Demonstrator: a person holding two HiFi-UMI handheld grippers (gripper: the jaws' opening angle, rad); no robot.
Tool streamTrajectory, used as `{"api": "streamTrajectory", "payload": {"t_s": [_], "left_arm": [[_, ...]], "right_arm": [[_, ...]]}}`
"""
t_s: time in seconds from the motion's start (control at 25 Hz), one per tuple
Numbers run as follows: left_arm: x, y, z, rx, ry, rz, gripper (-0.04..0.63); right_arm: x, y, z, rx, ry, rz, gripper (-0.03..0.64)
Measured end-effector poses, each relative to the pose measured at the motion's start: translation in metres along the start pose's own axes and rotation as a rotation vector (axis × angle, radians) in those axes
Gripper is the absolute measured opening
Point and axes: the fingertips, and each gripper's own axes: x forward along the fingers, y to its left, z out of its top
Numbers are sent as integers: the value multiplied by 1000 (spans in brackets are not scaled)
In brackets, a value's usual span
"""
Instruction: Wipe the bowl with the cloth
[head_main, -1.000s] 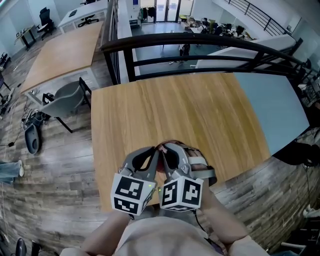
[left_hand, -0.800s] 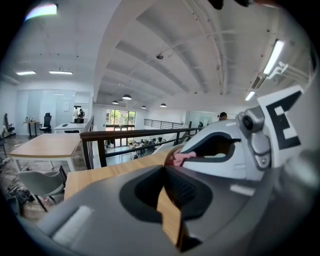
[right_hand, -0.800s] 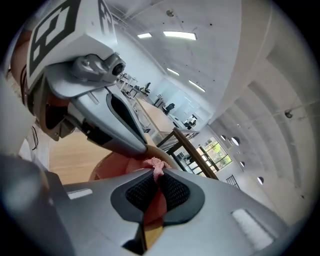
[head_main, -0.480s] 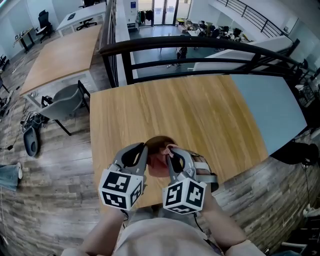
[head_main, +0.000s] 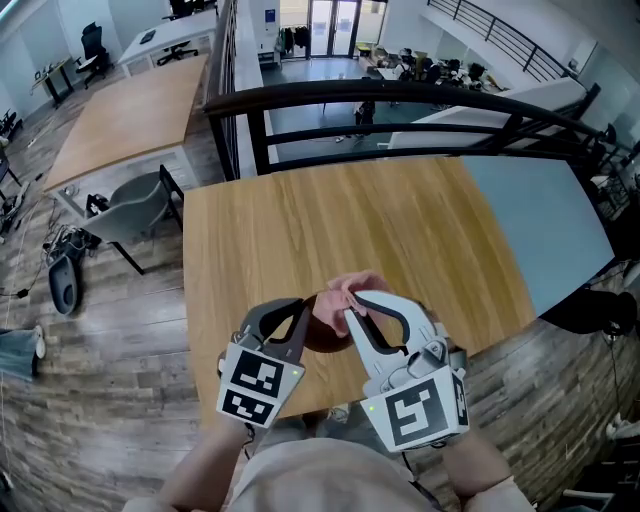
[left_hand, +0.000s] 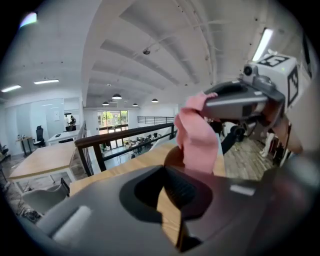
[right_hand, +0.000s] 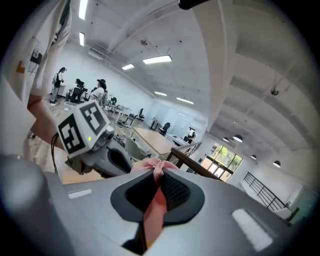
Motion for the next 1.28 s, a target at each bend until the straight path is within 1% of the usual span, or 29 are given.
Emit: {"api": "streamTrajectory", "payload": {"t_s": [0.08,0.16,0.24,0.32,0.4,0.52,0.64,0.72,0.8,0.88,1.08,1.2,1.28], "left_arm": [[4,-11,-2,35,37,-55,9],[6,-23,1,70,55,-113,9],[6,-33,8,127,47,-150,9],[4,-40,17,193,25,-176,9],[2,-47,27,258,3,-199,9],[-1,-50,37,347,-15,-215,9],[-2,-44,42,383,-24,-219,9],[-1,-40,41,391,-19,-216,9],[-1,-36,40,376,-21,-211,9],[-1,-31,41,335,-33,-205,9],[-1,-15,49,215,-83,-184,9],[-4,-3,55,147,-126,-150,11],[-6,8,57,78,-148,-120,11]], "right_arm": [[2,-9,12,-20,-26,1,19],[6,-15,20,-46,-36,5,19],[13,-17,22,-64,-34,19,18],[21,-17,18,-57,-18,50,18],[30,-16,9,-30,13,92,20],[40,-11,-7,29,63,178,20],[47,-5,-21,90,105,258,20],[49,-3,-26,129,115,287,20],[49,-6,-31,157,123,296,20],[49,-13,-38,178,132,288,20],[47,-28,-55,220,148,248,20],[44,-31,-61,249,148,223,20],[42,-32,-65,275,144,209,20]]}}
